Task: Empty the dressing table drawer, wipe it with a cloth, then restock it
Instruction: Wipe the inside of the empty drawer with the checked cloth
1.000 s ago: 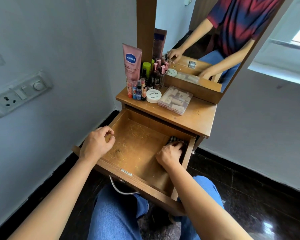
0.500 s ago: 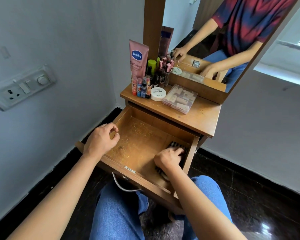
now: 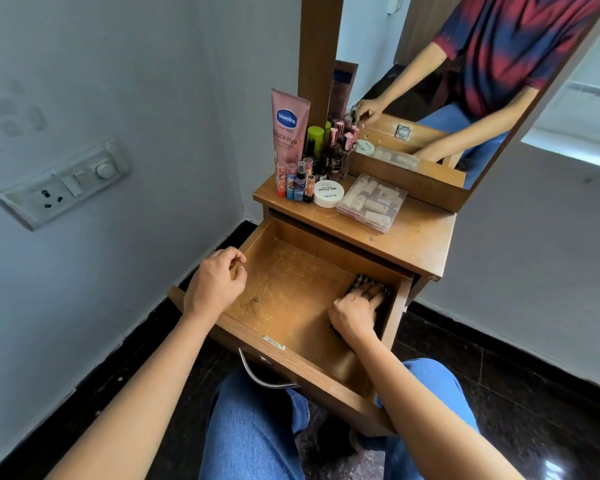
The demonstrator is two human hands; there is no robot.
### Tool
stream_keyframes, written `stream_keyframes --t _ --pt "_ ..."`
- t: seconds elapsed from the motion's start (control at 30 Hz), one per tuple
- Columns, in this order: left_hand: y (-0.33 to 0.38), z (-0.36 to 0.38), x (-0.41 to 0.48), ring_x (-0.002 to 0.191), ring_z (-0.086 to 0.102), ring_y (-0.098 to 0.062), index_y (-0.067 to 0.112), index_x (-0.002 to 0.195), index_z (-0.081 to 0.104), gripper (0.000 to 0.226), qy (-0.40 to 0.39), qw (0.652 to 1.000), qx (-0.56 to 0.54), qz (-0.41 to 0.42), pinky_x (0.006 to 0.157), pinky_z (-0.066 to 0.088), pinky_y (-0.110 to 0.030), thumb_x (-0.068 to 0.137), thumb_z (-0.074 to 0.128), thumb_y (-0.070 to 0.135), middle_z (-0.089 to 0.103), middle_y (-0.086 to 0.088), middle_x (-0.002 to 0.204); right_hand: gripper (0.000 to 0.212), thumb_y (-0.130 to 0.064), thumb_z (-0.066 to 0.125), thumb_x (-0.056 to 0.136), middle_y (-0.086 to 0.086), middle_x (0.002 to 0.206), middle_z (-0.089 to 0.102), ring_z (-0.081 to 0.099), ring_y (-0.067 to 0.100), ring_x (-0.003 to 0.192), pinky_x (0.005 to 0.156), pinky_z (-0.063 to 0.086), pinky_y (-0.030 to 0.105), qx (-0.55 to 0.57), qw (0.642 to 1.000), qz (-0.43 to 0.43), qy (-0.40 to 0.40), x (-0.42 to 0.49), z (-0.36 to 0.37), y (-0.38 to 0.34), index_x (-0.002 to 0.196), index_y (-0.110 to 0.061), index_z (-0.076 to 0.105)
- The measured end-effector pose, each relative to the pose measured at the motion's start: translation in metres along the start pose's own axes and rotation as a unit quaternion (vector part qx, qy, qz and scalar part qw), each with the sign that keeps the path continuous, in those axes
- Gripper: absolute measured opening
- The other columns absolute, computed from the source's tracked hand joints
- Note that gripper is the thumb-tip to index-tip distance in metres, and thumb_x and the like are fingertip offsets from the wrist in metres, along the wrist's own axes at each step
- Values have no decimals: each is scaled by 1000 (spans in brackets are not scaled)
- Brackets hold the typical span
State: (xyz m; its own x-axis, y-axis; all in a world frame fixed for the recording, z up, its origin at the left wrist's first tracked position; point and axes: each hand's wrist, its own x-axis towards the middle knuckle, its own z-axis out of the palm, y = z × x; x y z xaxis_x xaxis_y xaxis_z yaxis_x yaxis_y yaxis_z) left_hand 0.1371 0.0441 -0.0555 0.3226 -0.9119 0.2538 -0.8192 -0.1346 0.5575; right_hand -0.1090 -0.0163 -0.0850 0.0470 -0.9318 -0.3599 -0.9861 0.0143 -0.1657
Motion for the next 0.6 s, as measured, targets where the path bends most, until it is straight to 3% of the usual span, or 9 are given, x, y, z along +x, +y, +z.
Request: stream_keyframes --t 0.07,0.17,0.4,0.6 --pt "3 -1 0 82 63 -17 17 95 62 10 -5 1000 1 -7 71 56 -35 86 60 17 66 -1 94 67 -21 12 89 42 148 9 5 56 137 112 13 58 35 999 18 -9 3 2 -6 140 23 6" --pt "4 -1 0 86 63 -18 18 97 61 12 -12 1000 8 -13 72 56 -37 86 59 17 65 0 98 69 -22 24 92 37 151 1 0 51 140 114 12 55 75 997 18 -14 3 1 -18 143 19 3" --pt "7 -3 0 88 62 -18 20 99 60 13 -27 999 21 -29 72 57 -38 86 57 18 64 0 101 69 -25 31 97 18 159 -9 -9 34 147 118 5 47 108 989 -96 -28 -4 -8 -56 151 0 -4" --pt "7 -5 -2 81 63 -15 21 98 60 13 -18 1000 9 -17 68 58 -36 86 57 17 64 1 98 71 -23 32 97 7 159 -19 -14 21 147 121 1 40 -11 989 -139 -50 6 -7 0 152 -12 -11"
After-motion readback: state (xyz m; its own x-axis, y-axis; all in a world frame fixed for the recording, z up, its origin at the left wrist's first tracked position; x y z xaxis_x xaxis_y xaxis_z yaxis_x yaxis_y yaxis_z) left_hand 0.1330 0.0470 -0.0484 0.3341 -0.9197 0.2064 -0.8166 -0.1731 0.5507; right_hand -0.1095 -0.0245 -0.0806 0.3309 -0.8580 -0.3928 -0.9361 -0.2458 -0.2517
